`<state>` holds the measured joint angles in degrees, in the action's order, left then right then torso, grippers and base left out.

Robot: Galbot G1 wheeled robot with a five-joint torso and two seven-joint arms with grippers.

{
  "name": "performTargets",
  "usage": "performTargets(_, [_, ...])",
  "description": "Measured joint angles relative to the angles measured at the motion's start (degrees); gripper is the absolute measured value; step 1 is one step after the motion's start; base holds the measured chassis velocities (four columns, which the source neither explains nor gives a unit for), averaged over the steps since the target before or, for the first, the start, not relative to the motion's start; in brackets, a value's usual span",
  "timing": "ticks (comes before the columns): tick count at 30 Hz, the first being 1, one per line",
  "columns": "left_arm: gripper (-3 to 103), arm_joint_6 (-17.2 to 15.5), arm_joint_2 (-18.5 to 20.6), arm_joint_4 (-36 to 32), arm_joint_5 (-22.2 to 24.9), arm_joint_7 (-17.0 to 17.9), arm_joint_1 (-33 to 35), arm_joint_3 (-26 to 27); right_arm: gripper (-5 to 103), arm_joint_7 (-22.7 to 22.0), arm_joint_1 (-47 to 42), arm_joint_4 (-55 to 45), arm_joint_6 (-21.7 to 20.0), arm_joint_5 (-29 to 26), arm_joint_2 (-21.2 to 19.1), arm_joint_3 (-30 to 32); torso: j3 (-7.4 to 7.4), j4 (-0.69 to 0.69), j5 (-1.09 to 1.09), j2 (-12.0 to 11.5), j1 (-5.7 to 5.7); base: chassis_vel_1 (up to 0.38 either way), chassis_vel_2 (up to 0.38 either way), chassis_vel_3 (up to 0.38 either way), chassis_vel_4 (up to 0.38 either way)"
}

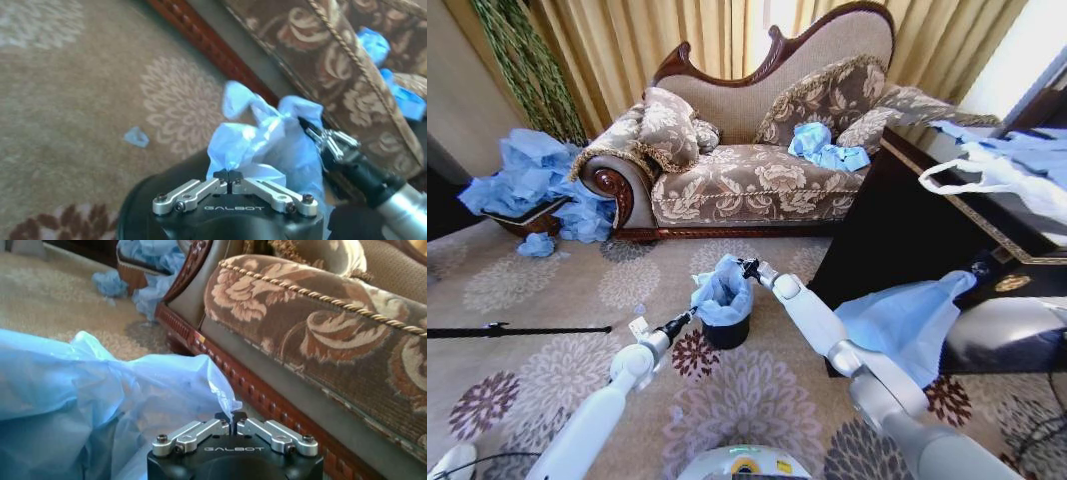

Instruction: Place a garbage bag over the trash bin.

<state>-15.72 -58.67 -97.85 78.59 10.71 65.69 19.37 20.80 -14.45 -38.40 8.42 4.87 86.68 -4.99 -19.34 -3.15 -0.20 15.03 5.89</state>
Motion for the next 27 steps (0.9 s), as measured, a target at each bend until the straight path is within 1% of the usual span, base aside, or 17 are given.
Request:
performTargets(1, [0,-0.04,-0.26,0.32,0.30,0.53,-0.02,0.39,0,0.33,0.50,1.35,0.03,1.22,0.54,0.58,0.00,0.00,0.01,0.00,0.00,0.000,0.000,0.000,0.000])
performTargets(2, [0,-0.04,-0.26,0.32,0.30,0.53,-0.02,0.39,0,0.33,0.50,1.35,0.03,1.22,0.54,0.58,0.00,0.00,0.01,0.00,0.00,0.000,0.000,0.000,0.000])
performTargets(4, [0,-0.18,-0.88,1.04,0.59,1.75,0.20,1.08,0,1.38,1.53,3.46,-0.47,4.08,1.47,1.30,0.00,-0.02,-0.01,0.00,0.00,0.000,0.000,0.000,0.000])
performTargets(6, [0,-0.27,-1.05,1.25,0.68,2.27,0.34,1.32,0,1.74,1.80,3.71,-0.98,4.60,1.58,1.27,0.00,-0.01,0.00,0.00,0.00,0.000,0.000,0.000,0.000])
performTargets(9, [0,-0.62,-1.61,1.88,1.23,4.03,0.45,1.65,0,3.67,3.12,4.26,-3.55,6.61,2.04,0.79,0.00,-0.01,0.00,0.00,-0.01,0.000,0.000,0.000,0.000])
performTargets(10, [0,-0.62,-1.61,1.88,1.23,4.03,0.45,1.65,0,3.67,3.12,4.26,-3.55,6.61,2.04,0.79,0.00,-0.01,0.00,0.00,-0.01,0.000,0.000,0.000,0.000])
performTargets(12, [0,-1.02,-2.03,2.58,1.75,5.15,0.10,1.60,0,5.50,4.27,5.24,-5.78,9.39,2.59,0.64,0.00,-0.01,0.00,0.00,-0.01,0.000,0.000,0.000,0.000])
performTargets(14, [0,-1.12,-2.47,3.55,1.72,5.37,-0.27,1.33,0,6.21,4.92,5.93,-7.33,10.57,3.05,0.21,0.00,-0.01,0.00,0.01,0.00,0.000,0.000,0.000,0.000])
performTargets(15, [0,-1.12,-2.47,3.55,1.72,5.37,-0.27,1.33,0,6.21,4.92,5.93,-7.33,10.57,3.05,0.21,0.00,-0.01,0.00,0.01,0.00,0.000,0.000,0.000,0.000])
performTargets(17, [0,-1.15,-3.42,5.10,1.67,5.80,-1.01,1.15,0,6.32,5.49,7.08,-9.55,11.41,3.71,-0.50,0.00,-0.01,0.00,0.00,-0.01,0.000,0.000,0.000,0.000])
performTargets(18, [0,-1.15,-3.42,5.10,1.67,5.80,-1.01,1.15,0,6.32,5.49,7.08,-9.55,11.41,3.71,-0.50,0.00,-0.01,0.00,0.00,-0.01,0.000,0.000,0.000,0.000])
performTargets(21, [0,-1.26,-4.16,6.50,1.62,6.47,-1.29,1.14,0,6.27,5.86,7.86,-12.29,12.43,3.85,-0.86,0.00,-0.02,0.00,0.01,0.00,0.000,0.000,0.000,0.000])
performTargets(22, [0,-1.26,-4.16,6.50,1.62,6.47,-1.29,1.14,0,6.27,5.86,7.86,-12.29,12.43,3.85,-0.86,0.00,-0.02,0.00,0.01,0.00,0.000,0.000,0.000,0.000])
performTargets(25, [0,-1.34,-3.55,6.62,1.56,6.41,-0.47,0.76,0,6.48,6.39,7.67,-14.46,11.41,2.70,-2.11,0.00,-0.01,0.00,0.01,0.00,0.000,0.000,0.000,0.000])
performTargets(27, [0,-1.37,-3.42,6.47,1.51,6.31,-0.23,0.63,0,6.81,6.58,7.67,-14.72,10.98,2.36,-2.47,0.00,-0.01,0.01,0.01,-0.01,0.000,0.000,0.000,0.000])
